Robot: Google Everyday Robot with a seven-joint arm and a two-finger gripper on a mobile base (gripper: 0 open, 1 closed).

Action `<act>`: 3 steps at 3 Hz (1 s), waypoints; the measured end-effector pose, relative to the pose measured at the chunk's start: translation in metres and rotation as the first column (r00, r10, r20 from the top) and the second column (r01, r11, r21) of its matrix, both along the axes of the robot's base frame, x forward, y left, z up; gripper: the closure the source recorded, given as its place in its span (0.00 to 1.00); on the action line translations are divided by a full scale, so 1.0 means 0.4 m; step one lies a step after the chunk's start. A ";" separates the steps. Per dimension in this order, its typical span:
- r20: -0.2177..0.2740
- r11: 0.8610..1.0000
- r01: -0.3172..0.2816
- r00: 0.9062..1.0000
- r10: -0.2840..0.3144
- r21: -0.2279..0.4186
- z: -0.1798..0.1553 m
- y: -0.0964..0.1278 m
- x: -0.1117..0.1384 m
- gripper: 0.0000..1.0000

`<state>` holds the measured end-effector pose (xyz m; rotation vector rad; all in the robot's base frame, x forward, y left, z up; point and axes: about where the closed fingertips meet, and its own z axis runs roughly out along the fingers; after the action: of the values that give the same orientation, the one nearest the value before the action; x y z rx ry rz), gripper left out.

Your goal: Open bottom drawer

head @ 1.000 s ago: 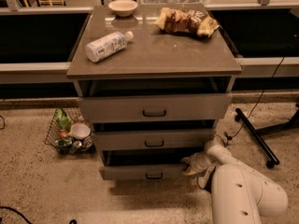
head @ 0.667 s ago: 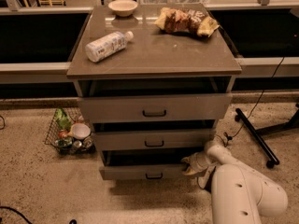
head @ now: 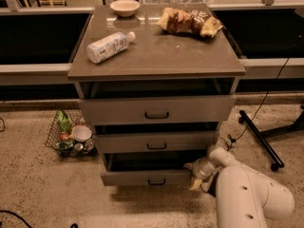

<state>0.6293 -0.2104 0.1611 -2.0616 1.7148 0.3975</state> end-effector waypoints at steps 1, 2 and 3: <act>-0.085 1.000 -0.011 0.996 0.012 0.010 0.013 0.021 -0.074 0.00; -0.172 1.000 -0.005 0.985 0.009 0.023 0.026 0.037 -0.148 0.00; -0.255 0.999 0.007 0.967 0.002 0.035 0.030 0.042 -0.209 0.18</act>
Offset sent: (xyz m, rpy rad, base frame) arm -0.0951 0.0203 0.0244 0.0366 0.2851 -0.0076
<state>0.5457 -0.1935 0.1731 -2.0549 1.8389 0.7153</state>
